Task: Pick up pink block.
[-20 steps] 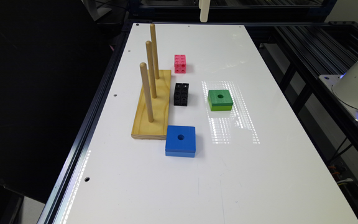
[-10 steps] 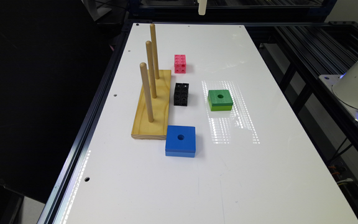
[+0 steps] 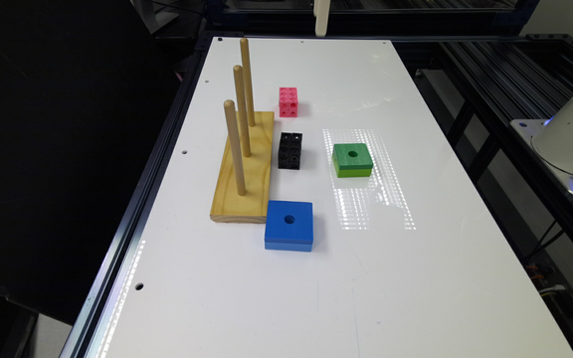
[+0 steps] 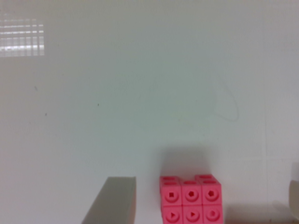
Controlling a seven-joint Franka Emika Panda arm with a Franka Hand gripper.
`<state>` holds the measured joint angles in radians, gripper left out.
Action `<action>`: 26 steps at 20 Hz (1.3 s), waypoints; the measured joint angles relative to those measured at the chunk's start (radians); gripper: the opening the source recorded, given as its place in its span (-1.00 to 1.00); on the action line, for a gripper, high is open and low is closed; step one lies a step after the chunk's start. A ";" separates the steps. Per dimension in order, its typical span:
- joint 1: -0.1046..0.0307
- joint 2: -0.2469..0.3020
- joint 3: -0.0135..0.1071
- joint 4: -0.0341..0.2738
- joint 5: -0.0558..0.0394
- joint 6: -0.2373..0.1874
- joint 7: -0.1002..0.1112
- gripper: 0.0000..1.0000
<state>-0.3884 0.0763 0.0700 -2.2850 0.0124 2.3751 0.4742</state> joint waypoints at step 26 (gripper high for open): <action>0.001 0.152 0.025 0.028 -0.0010 0.142 0.002 1.00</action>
<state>-0.3878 0.2281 0.0946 -2.2571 0.0114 2.5175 0.4764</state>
